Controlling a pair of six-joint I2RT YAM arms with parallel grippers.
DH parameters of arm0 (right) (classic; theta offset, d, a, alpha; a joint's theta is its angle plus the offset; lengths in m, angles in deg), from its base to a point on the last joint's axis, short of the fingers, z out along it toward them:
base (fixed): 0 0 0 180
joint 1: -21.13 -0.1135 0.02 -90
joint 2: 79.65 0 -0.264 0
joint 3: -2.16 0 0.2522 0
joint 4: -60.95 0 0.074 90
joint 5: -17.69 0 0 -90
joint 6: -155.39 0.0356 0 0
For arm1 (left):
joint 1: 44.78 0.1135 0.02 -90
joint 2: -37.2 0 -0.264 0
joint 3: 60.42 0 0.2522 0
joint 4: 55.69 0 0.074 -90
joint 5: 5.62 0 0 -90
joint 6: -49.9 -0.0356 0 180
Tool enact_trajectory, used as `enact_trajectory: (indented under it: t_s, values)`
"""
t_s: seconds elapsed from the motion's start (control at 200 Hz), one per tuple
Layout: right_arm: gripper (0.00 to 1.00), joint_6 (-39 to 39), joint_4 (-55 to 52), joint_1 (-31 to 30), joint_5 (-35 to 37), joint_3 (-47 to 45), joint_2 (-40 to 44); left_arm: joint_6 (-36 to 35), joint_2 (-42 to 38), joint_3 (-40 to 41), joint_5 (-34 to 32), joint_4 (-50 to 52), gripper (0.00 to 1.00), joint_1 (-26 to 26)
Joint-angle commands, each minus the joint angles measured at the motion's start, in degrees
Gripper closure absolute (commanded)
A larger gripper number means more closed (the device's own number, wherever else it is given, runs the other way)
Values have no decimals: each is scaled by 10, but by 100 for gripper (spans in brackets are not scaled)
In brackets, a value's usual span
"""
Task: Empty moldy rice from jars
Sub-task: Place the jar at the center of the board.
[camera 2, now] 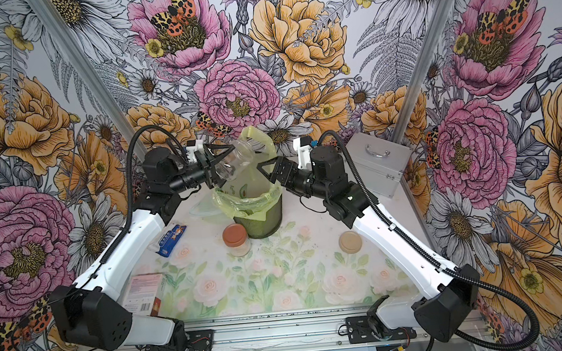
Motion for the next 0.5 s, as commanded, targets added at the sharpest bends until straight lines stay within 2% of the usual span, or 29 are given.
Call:
enact_trajectory:
  t_s: [0.0, 0.065, 0.18, 0.335, 0.495]
  values:
    - [0, 36, 50, -3, -11, 14, -10, 29, -35, 8, 13, -202, 100, -14]
    - [0, 43, 64, -6, -7, 23, -15, 34, -42, 41, 16, -254, 100, -15]
    - [0, 51, 75, -11, 0, 43, -23, 109, -39, 119, -11, -462, 100, -12]
    - [0, 53, 89, -17, 12, 60, -30, 200, 19, 137, -28, -683, 100, -28]
    - [0, 50, 89, -22, 9, 75, -39, 235, 64, 130, -45, -767, 100, -52]
